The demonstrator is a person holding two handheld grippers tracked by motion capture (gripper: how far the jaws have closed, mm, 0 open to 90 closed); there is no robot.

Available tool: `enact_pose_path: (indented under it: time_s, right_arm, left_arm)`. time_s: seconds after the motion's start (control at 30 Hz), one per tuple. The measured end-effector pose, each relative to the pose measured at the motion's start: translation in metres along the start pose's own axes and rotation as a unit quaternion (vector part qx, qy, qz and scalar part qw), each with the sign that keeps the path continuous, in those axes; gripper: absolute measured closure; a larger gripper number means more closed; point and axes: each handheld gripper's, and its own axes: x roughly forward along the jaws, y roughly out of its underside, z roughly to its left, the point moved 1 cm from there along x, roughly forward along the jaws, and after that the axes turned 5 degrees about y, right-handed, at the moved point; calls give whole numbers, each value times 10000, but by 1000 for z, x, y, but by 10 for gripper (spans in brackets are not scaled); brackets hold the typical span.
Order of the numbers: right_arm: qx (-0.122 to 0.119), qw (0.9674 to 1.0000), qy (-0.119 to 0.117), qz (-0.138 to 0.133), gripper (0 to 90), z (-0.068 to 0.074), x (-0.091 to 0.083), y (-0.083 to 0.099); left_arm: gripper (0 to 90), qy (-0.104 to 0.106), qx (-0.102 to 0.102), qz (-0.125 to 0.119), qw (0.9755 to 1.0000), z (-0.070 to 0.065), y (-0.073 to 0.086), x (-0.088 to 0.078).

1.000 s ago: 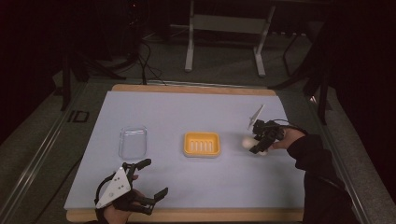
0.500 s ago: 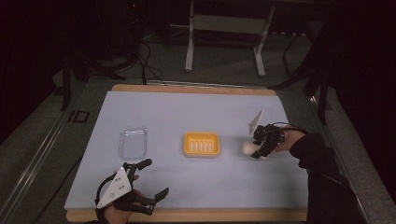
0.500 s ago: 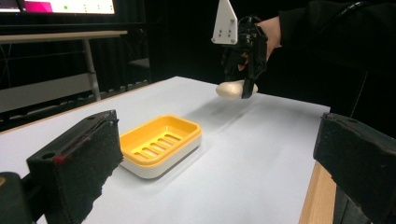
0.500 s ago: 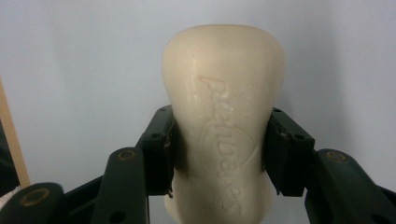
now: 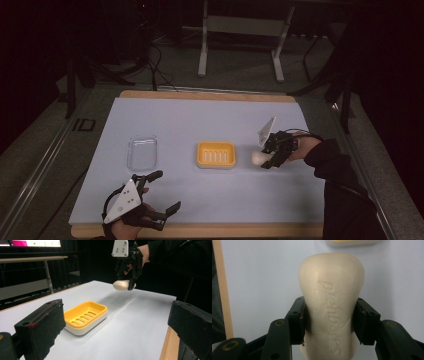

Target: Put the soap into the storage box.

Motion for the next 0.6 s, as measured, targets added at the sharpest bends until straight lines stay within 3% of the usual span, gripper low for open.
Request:
enact_pose_path:
  time_s: [0.6]
  right_arm:
    - [-382,9991,104,-172,499,-3,-15,-40]
  left_arm:
    - [12,6,1,-1,10000,0,0,-1]
